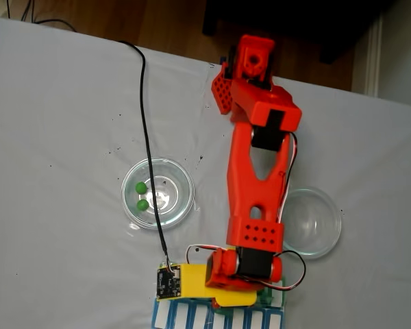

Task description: Sort medicines into box.

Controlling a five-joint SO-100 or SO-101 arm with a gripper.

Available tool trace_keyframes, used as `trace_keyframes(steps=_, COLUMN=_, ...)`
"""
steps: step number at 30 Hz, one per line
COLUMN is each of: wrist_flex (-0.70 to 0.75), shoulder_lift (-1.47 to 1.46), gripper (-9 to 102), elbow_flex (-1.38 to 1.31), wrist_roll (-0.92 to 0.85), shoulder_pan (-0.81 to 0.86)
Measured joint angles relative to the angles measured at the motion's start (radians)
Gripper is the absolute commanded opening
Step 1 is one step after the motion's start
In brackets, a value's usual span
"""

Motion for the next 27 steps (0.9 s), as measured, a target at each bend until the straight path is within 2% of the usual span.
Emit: trace_keyframes(steps=27, wrist_flex=0.092, shoulder_lift=-0.028, gripper=19, elbow_flex=0.000, wrist_roll=-0.058, shoulder_pan=-0.015)
